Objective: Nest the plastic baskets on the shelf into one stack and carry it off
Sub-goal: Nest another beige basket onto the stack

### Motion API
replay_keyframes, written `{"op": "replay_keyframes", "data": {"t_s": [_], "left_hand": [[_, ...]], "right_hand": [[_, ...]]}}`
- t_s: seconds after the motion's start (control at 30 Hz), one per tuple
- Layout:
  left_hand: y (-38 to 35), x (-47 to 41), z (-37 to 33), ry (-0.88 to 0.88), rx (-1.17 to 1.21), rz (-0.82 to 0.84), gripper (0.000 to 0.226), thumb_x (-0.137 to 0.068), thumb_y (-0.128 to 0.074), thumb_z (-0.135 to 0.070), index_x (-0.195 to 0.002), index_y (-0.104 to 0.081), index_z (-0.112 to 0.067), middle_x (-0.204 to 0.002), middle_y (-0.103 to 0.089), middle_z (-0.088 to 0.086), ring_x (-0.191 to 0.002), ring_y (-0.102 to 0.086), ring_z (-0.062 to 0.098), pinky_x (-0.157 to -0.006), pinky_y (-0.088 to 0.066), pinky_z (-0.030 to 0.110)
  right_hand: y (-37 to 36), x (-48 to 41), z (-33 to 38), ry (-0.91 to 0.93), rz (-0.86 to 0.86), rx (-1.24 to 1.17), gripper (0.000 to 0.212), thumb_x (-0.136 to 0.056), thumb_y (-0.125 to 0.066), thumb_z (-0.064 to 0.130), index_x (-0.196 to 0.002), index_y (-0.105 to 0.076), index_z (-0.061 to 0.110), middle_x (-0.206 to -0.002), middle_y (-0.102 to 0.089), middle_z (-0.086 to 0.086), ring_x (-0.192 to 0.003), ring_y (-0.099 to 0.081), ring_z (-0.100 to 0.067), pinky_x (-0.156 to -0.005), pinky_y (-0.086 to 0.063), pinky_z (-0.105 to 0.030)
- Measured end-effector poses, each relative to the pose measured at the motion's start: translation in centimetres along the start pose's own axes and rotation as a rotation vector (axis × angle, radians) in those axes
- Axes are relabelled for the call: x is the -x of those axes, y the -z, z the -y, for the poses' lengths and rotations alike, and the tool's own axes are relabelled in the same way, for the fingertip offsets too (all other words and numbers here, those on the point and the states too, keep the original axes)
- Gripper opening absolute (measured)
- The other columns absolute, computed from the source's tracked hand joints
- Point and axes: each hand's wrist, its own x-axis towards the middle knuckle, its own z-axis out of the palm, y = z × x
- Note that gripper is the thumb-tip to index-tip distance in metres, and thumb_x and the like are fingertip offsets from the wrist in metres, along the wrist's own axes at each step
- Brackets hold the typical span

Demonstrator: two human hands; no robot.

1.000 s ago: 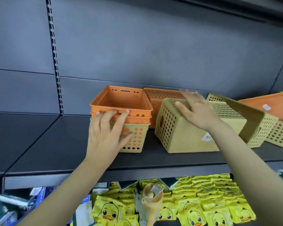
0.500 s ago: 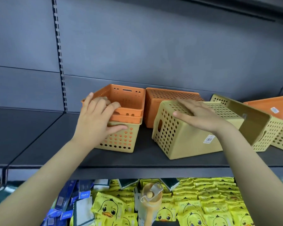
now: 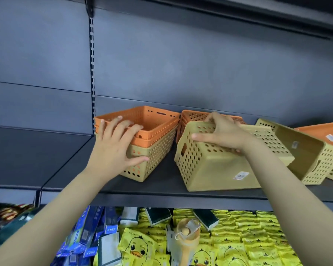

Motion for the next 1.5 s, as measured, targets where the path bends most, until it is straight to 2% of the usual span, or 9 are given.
{"op": "replay_keyframes", "data": {"t_s": [0.2, 0.43, 0.63, 0.87, 1.0, 1.1, 1.2, 1.33, 1.5], "left_hand": [[0.1, 0.8, 4.8, 0.015, 0.230, 0.073, 0.088, -0.068, -0.057, -0.077, -0.127, -0.051, -0.011, -0.132, -0.055, 0.016, -0.143, -0.032, 0.043, -0.113, -0.027, 0.066], [0.4, 1.5, 9.8, 0.111, 0.392, 0.193, 0.085, -0.068, -0.064, -0.069, -0.135, -0.046, -0.020, -0.163, -0.024, 0.015, -0.152, -0.012, 0.036, -0.120, -0.009, 0.052], [0.7, 2.5, 14.1, 0.293, 0.756, 0.281, 0.077, -0.076, -0.082, -0.035, -0.129, -0.031, -0.056, -0.164, -0.009, -0.007, -0.142, -0.022, 0.005, -0.115, -0.033, 0.047], [-0.2, 2.7, 18.0, 0.338, 0.914, 0.341, 0.096, -0.085, -0.075, -0.014, -0.149, -0.013, -0.049, -0.165, 0.003, -0.018, -0.149, -0.015, 0.004, -0.119, -0.030, 0.037], [-2.0, 3.2, 19.7, 0.427, 1.060, 0.303, 0.103, -0.089, -0.071, -0.012, -0.156, -0.002, -0.046, -0.159, -0.015, -0.027, -0.146, -0.017, -0.006, -0.111, -0.026, 0.013], [-3.7, 4.3, 20.8, 0.542, 1.108, 0.217, 0.097, -0.090, -0.071, -0.023, -0.156, -0.005, -0.046, -0.146, -0.021, -0.042, -0.146, -0.024, -0.001, -0.117, -0.027, 0.028], [-4.8, 4.6, 21.4, 0.594, 1.176, 0.206, 0.093, -0.090, -0.071, -0.025, -0.156, -0.008, -0.043, -0.155, -0.024, -0.031, -0.145, -0.031, 0.004, -0.119, -0.031, 0.038], [-5.5, 4.5, 20.8, 0.537, 1.193, 0.264, 0.090, -0.092, -0.069, -0.024, -0.155, -0.010, -0.051, -0.146, -0.045, -0.032, -0.136, -0.045, 0.000, -0.107, -0.040, 0.017], [-5.8, 4.4, 20.8, 0.549, 1.197, 0.261, 0.085, -0.095, -0.065, -0.024, -0.154, -0.011, -0.052, -0.138, -0.046, -0.041, -0.137, -0.042, -0.003, -0.110, -0.038, 0.022]], "right_hand": [[0.4, 2.4, 2.1, 0.085, -0.260, -0.139, 0.064, -0.074, -0.079, 0.051, -0.123, -0.051, 0.023, -0.091, -0.036, 0.020, -0.103, -0.029, -0.014, -0.089, -0.025, -0.030], [0.6, 2.1, 5.9, 0.240, -0.399, -0.142, 0.048, -0.067, -0.078, 0.059, -0.101, -0.053, 0.036, -0.092, -0.049, 0.017, -0.101, -0.040, -0.012, -0.088, -0.026, -0.034], [0.0, 1.5, 11.4, 0.321, -0.551, -0.060, 0.046, -0.071, -0.075, 0.059, -0.100, -0.049, 0.035, -0.093, -0.046, 0.013, -0.095, -0.033, -0.012, -0.080, -0.022, -0.034], [-2.5, -1.6, 18.6, 0.412, -0.625, -0.091, 0.033, -0.085, -0.068, 0.049, -0.106, -0.051, 0.031, -0.101, -0.046, 0.010, -0.099, -0.033, -0.013, -0.081, -0.020, -0.033], [-5.0, -5.1, 23.1, 0.472, -0.571, 0.009, 0.045, -0.088, -0.064, 0.050, -0.119, -0.057, 0.019, -0.109, -0.050, 0.006, -0.103, -0.036, -0.016, -0.084, -0.023, -0.036], [-7.3, -7.7, 25.2, 0.517, -0.532, 0.102, 0.041, -0.091, -0.061, 0.046, -0.123, -0.059, 0.019, -0.111, -0.051, 0.005, -0.106, -0.034, -0.015, -0.085, -0.020, -0.034], [-8.6, -9.8, 26.5, 0.533, -0.503, 0.186, 0.043, -0.092, -0.059, 0.046, -0.127, -0.058, 0.022, -0.111, -0.049, 0.006, -0.105, -0.029, -0.010, -0.076, -0.012, -0.027], [-9.0, -12.0, 27.8, 0.522, -0.493, 0.162, 0.047, -0.090, -0.062, 0.047, -0.130, -0.058, 0.022, -0.116, -0.055, 0.001, -0.107, -0.037, -0.015, -0.083, -0.019, -0.030], [-10.1, -13.8, 29.3, 0.502, -0.432, 0.207, 0.053, -0.089, -0.063, 0.048, -0.134, -0.056, 0.021, -0.123, -0.058, -0.002, -0.118, -0.044, -0.024, -0.097, -0.031, -0.037]]}}
